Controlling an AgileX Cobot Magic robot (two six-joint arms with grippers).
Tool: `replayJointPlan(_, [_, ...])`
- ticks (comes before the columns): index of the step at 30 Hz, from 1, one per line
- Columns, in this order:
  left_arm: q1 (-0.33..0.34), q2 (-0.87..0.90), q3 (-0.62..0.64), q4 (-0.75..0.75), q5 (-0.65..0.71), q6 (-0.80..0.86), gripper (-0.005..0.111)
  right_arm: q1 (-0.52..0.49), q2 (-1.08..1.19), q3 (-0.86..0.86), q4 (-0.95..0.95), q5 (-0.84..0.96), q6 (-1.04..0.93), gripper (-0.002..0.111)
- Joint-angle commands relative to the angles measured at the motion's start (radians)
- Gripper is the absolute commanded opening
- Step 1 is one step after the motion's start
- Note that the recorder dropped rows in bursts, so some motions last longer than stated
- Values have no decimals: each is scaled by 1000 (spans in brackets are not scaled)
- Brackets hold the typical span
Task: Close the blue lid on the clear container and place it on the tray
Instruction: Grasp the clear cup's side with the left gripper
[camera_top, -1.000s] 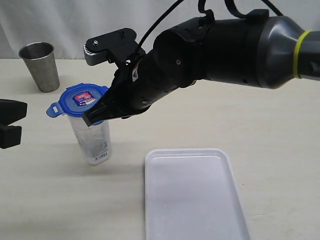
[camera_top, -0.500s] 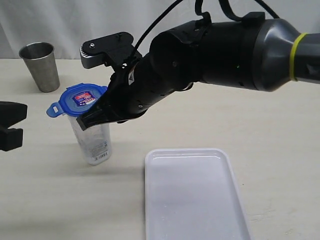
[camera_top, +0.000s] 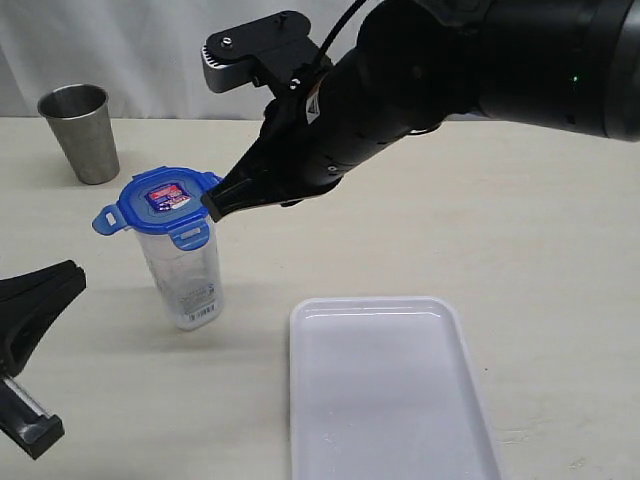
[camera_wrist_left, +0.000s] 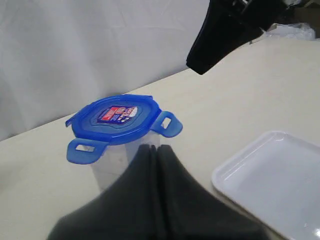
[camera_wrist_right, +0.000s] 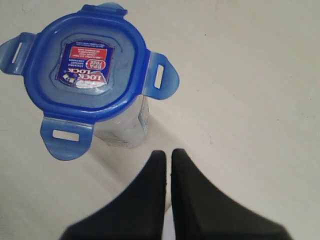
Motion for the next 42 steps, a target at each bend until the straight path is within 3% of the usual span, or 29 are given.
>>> replayJointPlan(1, [-5, 3, 14, -55, 0, 42, 0, -7, -11, 4, -14, 10, -7, 4])
replayJointPlan(4, [-5, 90, 14, -195, -63, 138, 0, -7, -11, 4, -14, 8, -7, 4])
replayJointPlan(17, [-5, 750, 14, -299, -542, 297, 1, -7, -11, 4, -22, -17, -7, 4])
replayJointPlan(19, [-5, 817, 14, -299, -586, 326, 6, -7, -11, 4, -22, -28, -7, 4])
replayJointPlan(22, [-5, 887, 14, -287, -586, 364, 24, -7, -11, 4, -22, -40, -9, 4])
replayJointPlan(27, [-5, 931, -11, -291, -586, 369, 82, -7, -11, 4, -22, -44, -23, 4])
replayJointPlan(29, [-5, 933, -41, -291, -586, 369, 94, -7, -11, 4, -22, -44, -25, 4])
replayJointPlan(36, [-5, 935, -175, -263, -382, 344, 96, -7, -11, 4, -22, -44, -29, 4])
replayJointPlan(42, [-5, 962, -202, -272, -399, 347, 96, -7, -11, 4, -22, -44, -39, 4])
